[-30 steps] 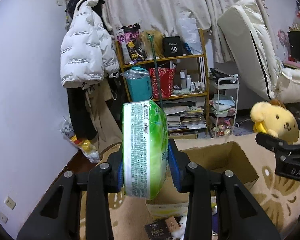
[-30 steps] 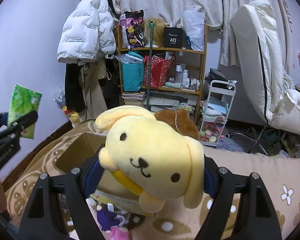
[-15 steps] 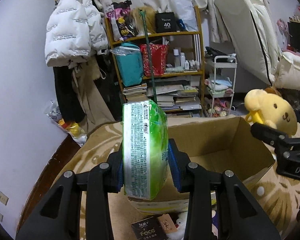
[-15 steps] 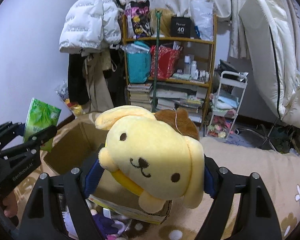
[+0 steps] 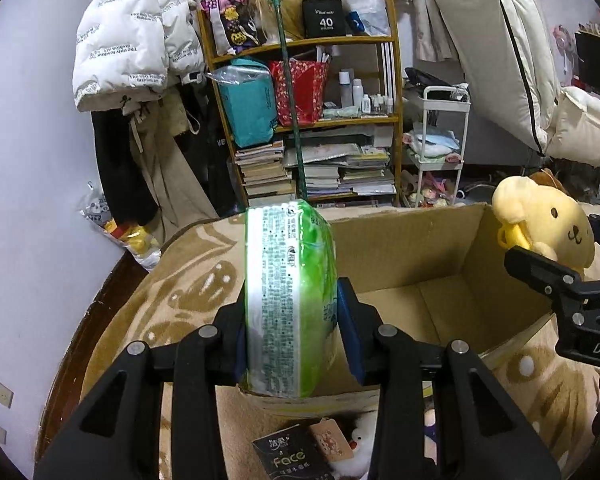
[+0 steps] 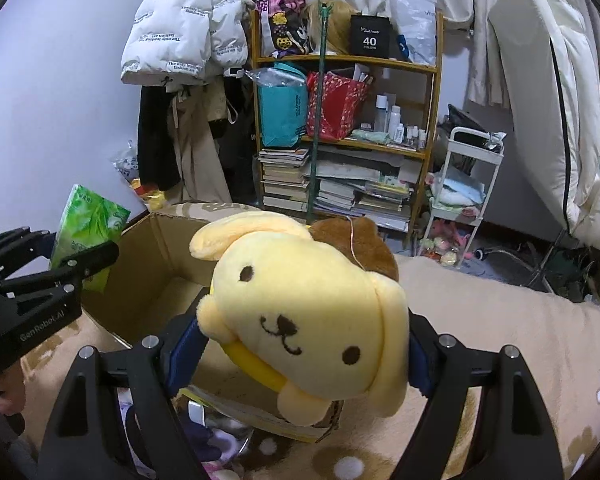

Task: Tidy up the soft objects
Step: 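Open the left tool to drop the tissue pack while the right tool releases the dog plush into the box, then move both tools back toward the remaining plush pile beside the box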

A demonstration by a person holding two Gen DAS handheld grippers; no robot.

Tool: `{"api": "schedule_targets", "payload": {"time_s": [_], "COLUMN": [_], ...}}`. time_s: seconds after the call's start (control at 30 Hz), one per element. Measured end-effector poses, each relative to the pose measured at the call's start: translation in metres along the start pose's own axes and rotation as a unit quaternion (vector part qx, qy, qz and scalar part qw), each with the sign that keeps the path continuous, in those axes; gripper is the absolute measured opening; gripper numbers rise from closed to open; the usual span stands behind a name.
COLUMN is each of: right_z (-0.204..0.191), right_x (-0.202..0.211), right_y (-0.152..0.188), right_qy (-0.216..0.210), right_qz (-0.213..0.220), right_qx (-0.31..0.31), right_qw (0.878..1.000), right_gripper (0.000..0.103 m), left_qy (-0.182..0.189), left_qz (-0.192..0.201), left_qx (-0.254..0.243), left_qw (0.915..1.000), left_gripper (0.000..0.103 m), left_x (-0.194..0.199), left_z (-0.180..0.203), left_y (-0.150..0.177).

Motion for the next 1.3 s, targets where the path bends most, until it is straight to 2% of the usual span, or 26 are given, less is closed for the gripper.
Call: {"api": "schedule_targets", "payload": {"time_s": [0.23,0.37,0.43,0.5,0.73,0.83,1.1,1.23,1.3], "right_z": [-0.006,-0.011,-0.013,-0.014,-0.007,-0.006,-0.005,-0.005,-0.006], "right_x": [0.0,0.001,-0.001,-0.004,-0.012,-0.008,0.007,0.022,0.03], "right_y": [0.006,0.005,0.007,0.011,0.016,0.013,0.007,0.007,0.008], "right_qy": [-0.012,-0.039,-0.034,-0.03,-0.035,-0.033,-0.024,-0.02,-0.018], "right_qz": [-0.004,-0.003,-0.004,-0.01,-0.027,-0.018,-0.008,-0.004,-0.005], "right_qx": [0.006,-0.004,0.01,0.013,-0.009,-0.008,-0.006,-0.009,-0.008], "right_qw": [1.0,0.999,0.999,0.999,0.999,0.999,1.0,1.0,1.0], "right_gripper": [0.086,0.087,0.087,0.087,0.093,0.102,0.103,0.103,0.103], "left_qy": [0.002,0.003,0.004,0.003,-0.005,-0.01,-0.028,-0.028,-0.028], "left_qz": [-0.014,-0.02,-0.024,-0.025,-0.01,-0.009,0.003,0.001,-0.002], "left_qx": [-0.015,-0.015,-0.012,-0.009,-0.018,-0.02,-0.024,-0.015,-0.011], "left_qw": [0.9998,0.9997,0.9996,0.9997,0.9998,0.9997,0.9993,0.9995,0.9995], "left_gripper": [0.038,0.038,0.039,0.05,0.057,0.066,0.086,0.088,0.093], "left_x": [-0.006,-0.008,-0.008,-0.008,-0.002,0.0,0.014,0.027,0.035], "left_z": [0.006,0.006,0.006,0.005,0.006,0.004,-0.003,-0.009,-0.011], "left_y": [0.008,0.01,0.012,0.012,0.011,0.011,0.01,0.011,0.011]}}
Point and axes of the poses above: each gripper's, at about its wrist camera, not at the fingertips, and x roughly against the way its jaws point, z to its right, y to its underside, the point moved 6 cm from there along -x, roughly the way its jaws point, and after that the axes turned 6 degrees about z, right-handed, at the moved point
